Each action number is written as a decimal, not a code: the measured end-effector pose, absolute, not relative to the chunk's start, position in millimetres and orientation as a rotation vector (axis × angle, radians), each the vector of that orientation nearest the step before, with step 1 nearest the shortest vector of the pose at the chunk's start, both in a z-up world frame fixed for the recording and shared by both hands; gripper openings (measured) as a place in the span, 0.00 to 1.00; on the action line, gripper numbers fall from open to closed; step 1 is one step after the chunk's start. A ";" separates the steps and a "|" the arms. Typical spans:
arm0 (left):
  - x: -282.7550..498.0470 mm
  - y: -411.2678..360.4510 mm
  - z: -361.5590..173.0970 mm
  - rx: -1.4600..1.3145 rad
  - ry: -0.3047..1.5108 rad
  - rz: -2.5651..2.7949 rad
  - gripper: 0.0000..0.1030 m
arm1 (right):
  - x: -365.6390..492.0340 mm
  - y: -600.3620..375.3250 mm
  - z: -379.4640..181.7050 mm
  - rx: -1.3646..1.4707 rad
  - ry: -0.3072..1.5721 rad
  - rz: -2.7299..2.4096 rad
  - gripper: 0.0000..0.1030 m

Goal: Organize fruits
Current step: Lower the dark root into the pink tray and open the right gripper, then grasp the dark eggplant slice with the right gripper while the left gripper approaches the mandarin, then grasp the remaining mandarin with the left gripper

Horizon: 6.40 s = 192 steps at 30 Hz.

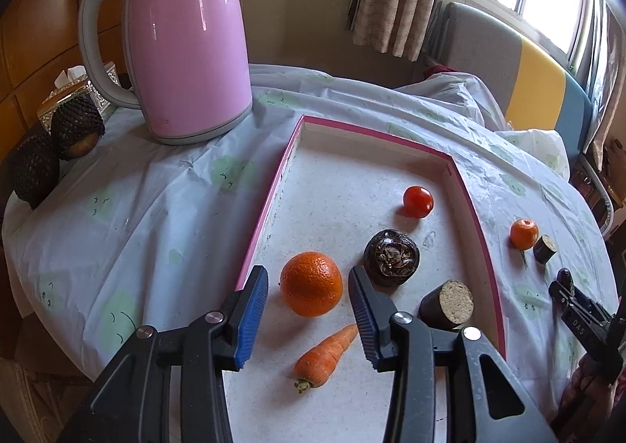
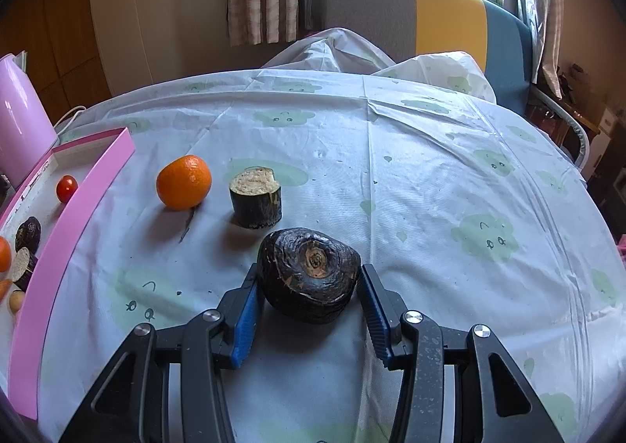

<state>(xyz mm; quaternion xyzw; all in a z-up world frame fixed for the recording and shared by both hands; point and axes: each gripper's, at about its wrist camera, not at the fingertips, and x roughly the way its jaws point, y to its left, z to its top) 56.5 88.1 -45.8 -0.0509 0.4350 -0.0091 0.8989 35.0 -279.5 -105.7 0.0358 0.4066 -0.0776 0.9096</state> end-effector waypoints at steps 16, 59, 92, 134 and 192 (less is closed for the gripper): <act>36.8 80.3 -34.3 -0.090 0.868 -0.070 0.42 | 29.9 -273.0 -96.0 0.131 0.847 -0.122 0.46; 37.0 112.1 -26.4 -0.145 0.834 0.001 0.42 | 37.9 -65.8 -56.3 0.034 0.863 0.503 0.57; 30.7 21.7 -16.0 0.007 0.834 -0.204 0.42 | 15.3 -202.2 -49.5 0.231 0.787 0.141 0.57; 80.2 -71.6 -34.9 0.104 0.937 -0.388 0.42 | 65.6 -285.2 -76.0 0.228 0.828 -0.056 0.57; 101.2 -143.2 -71.7 0.110 1.057 -0.458 0.37 | 57.9 -311.1 -105.7 0.170 0.837 -0.126 0.31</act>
